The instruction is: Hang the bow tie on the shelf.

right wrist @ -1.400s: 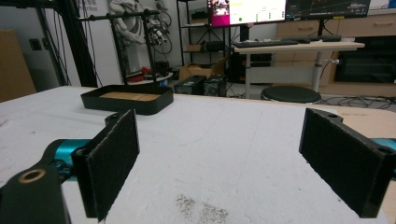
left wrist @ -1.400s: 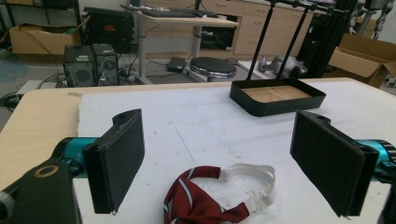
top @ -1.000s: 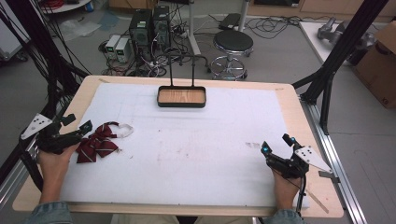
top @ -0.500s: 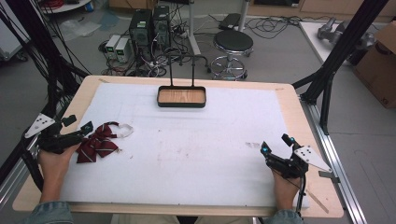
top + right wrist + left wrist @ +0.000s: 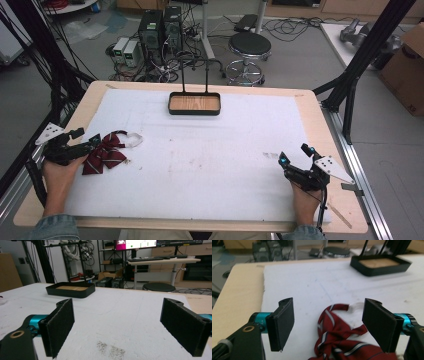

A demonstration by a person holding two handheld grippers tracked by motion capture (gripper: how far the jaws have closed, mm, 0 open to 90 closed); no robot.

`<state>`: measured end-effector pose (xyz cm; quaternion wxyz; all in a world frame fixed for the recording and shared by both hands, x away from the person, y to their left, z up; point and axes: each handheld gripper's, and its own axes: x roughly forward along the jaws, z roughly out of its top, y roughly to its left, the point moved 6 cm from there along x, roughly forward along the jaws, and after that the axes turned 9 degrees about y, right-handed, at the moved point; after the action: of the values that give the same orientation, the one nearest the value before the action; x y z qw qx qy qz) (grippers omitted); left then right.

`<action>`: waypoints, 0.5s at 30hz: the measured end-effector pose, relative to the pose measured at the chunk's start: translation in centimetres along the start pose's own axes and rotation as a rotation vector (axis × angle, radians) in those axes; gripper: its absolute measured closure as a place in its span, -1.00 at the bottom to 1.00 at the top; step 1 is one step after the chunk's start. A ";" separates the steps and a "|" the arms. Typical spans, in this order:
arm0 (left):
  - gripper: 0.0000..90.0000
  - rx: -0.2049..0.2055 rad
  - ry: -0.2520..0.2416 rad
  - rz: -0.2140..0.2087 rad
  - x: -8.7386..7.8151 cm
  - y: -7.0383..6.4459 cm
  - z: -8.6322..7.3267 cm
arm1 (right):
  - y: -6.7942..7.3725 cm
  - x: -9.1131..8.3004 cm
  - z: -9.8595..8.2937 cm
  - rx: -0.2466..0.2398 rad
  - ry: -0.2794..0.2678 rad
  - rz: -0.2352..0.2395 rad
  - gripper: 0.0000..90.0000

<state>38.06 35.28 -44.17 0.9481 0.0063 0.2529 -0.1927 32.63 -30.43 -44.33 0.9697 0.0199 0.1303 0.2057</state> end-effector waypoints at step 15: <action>-0.12 -0.048 0.215 0.005 2.2 0.7 -2.0 | 0.0 0.1 -0.1 0.000 0.008 0.000 -0.75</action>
<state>39.13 35.31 -46.99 0.9159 0.0047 0.3575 -0.1824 32.66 -30.38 -44.39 0.9692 0.0190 0.1341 0.2056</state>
